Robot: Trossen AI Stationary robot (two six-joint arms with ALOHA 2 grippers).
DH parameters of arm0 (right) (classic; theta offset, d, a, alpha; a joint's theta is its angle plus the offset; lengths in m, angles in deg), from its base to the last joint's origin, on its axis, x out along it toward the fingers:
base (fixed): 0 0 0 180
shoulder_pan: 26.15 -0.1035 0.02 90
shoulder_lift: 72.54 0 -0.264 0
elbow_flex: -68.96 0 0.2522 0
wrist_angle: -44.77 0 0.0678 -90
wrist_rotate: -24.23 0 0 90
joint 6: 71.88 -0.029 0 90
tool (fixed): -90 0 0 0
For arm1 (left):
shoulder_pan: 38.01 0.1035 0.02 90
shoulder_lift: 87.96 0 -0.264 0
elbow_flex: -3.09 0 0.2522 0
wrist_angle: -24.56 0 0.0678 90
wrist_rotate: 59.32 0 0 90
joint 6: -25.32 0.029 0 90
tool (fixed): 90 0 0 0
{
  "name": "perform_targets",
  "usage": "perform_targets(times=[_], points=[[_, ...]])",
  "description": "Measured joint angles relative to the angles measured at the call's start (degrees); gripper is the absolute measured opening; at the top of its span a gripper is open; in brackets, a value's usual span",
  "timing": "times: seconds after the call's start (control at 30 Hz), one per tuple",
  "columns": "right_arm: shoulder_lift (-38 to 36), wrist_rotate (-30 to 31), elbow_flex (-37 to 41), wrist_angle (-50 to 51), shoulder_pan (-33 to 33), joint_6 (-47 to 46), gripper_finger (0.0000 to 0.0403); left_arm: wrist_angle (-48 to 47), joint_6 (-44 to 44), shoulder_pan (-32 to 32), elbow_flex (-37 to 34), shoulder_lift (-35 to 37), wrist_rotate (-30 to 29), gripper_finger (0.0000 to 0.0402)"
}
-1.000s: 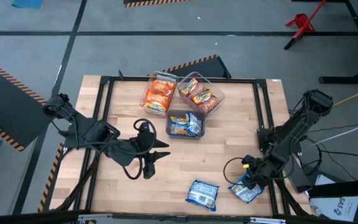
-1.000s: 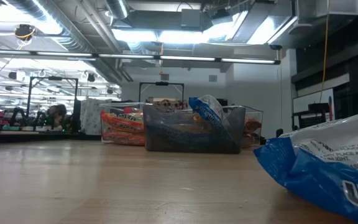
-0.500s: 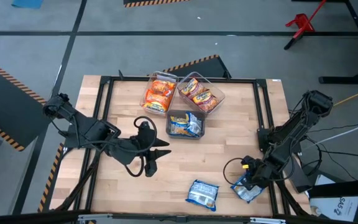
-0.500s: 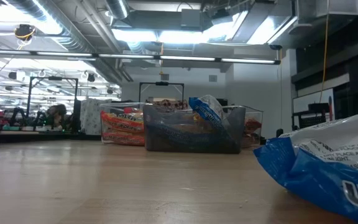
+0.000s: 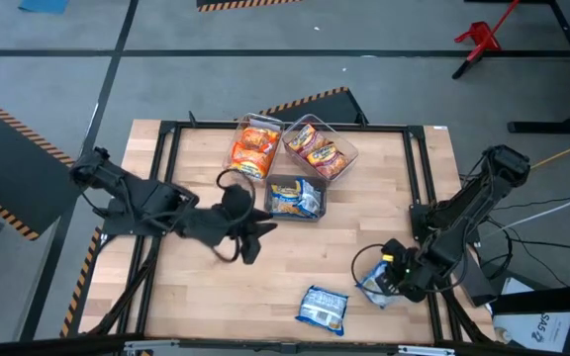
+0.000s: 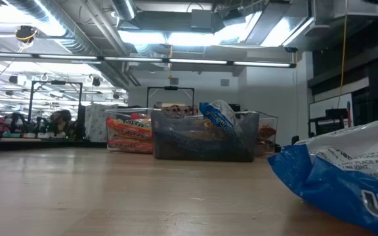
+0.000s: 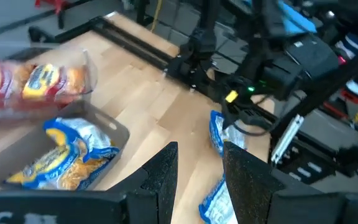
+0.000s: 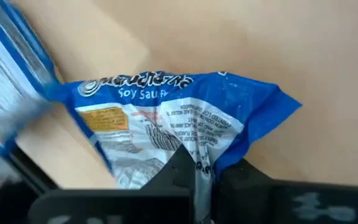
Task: Sort Maruchan noodles
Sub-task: Put the blue noodle pack into the black transparent bin
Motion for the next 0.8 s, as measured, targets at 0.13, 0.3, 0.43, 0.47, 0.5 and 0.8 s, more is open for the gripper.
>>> perform_targets(times=[0.13,0.3,0.43,0.47,0.5,0.8], points=[[0.0,7.8,-5.8,7.0,2.9,3.2,0.0006,-0.6,-4.3,5.5,-1.0,0.1,9.8,0.0122],[-0.1,15.1,-13.0,10.9,9.9,12.5,0.0006,9.8,-4.3,11.7,-8.8,0.0,20.6,0.0140],[-0.1,17.5,-18.9,11.1,15.8,23.4,0.0005,25.3,-4.4,15.8,-17.0,0.0,32.9,0.0162],[-0.1,18.3,-20.2,11.0,17.2,25.8,0.0007,28.6,-4.4,16.6,-19.1,0.0,34.4,0.0169],[-0.1,18.9,-21.5,11.0,18.5,28.1,0.0008,32.1,-4.4,17.2,-21.2,0.0,35.4,0.0177],[-0.2,19.0,-27.7,10.3,27.5,40.8,0.0004,46.2,-1.1,19.9,-29.7,-1.1,31.6,0.0241]])
